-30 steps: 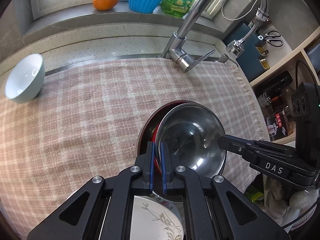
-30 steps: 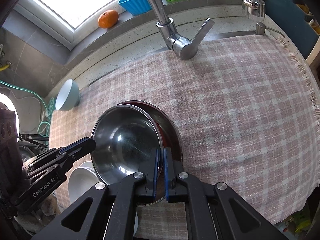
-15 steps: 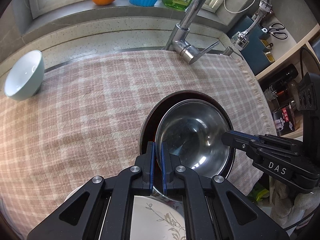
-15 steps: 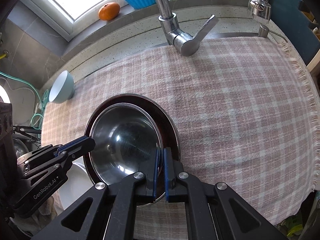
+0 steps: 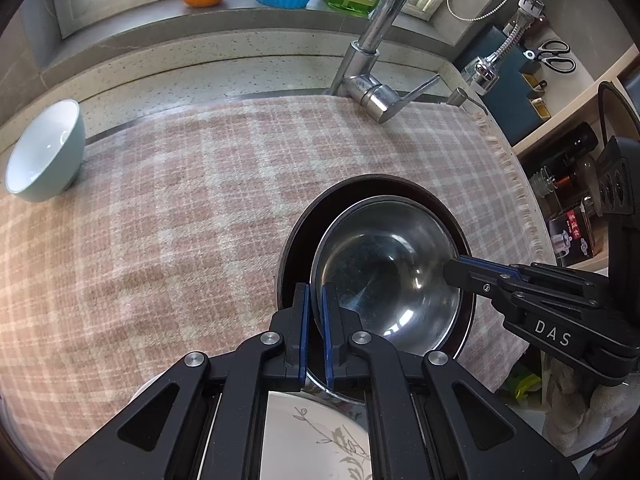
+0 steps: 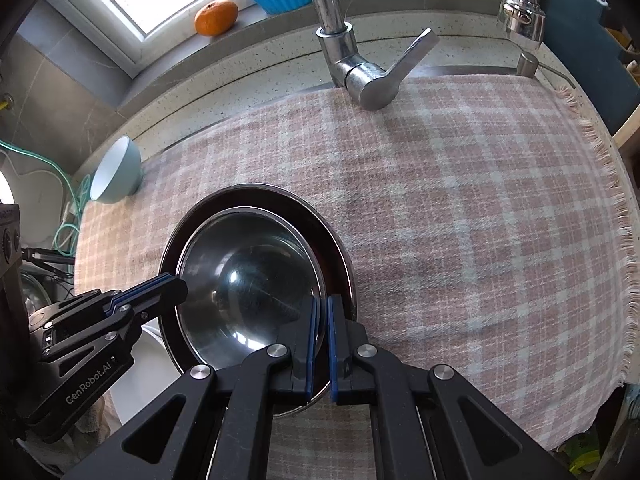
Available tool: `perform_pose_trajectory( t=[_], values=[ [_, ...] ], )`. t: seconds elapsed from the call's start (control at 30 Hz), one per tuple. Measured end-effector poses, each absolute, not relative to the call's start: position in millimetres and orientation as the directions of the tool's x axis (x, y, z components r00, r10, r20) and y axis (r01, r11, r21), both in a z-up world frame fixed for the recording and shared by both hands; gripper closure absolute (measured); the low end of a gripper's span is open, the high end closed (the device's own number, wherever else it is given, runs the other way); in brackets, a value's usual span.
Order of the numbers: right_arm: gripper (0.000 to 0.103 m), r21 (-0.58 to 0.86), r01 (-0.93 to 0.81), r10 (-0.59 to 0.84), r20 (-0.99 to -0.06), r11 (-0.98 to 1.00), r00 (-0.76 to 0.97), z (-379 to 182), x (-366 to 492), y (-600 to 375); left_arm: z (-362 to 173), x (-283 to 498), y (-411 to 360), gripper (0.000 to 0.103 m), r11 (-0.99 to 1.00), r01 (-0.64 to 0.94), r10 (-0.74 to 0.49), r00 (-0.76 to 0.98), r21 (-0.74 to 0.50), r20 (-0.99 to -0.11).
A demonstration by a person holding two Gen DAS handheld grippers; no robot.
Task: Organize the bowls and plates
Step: 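Lower the red bowl into the large steel bowl with both grippers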
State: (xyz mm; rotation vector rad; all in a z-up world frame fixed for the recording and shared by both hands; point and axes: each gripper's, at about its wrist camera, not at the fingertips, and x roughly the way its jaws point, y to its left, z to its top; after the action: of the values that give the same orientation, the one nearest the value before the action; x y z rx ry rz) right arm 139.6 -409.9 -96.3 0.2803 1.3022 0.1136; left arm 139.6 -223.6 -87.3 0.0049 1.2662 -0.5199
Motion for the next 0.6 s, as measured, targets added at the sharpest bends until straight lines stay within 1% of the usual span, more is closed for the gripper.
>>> perform_pose_trajectory(
  t=[0.07,0.13,0.43,0.5,0.6],
  values=[
    [0.097,0.268,0.074,0.24,-0.934,0.961,0.264,-97,140,-410,-87,140,-224,0.099,0.885,0.376,-0.368,0.201,-0.276,-0.908],
    [0.095,0.27,0.075,0.243,-0.934,0.96,0.262,-98,141,-410,-87,140,-225,0.099,0.883,0.38,-0.369,0.2,-0.275,-0.908],
    [0.095,0.264,0.076,0.235,-0.935,0.962,0.267,-97,141,-409,-87,139,-225,0.098,0.877,0.39,-0.375,0.191,-0.28,-0.907],
    [0.094,0.264,0.071,0.236,-0.933,0.962,0.273,-93,141,-410,-86,139,-225,0.096,0.877,0.389,-0.376,0.191,-0.282,-0.907],
    [0.093,0.264,0.062,0.237,-0.929,0.962,0.284,-88,140,-411,-84,138,-224,0.096,0.875,0.388,-0.382,0.19,-0.289,-0.904]
  ],
)
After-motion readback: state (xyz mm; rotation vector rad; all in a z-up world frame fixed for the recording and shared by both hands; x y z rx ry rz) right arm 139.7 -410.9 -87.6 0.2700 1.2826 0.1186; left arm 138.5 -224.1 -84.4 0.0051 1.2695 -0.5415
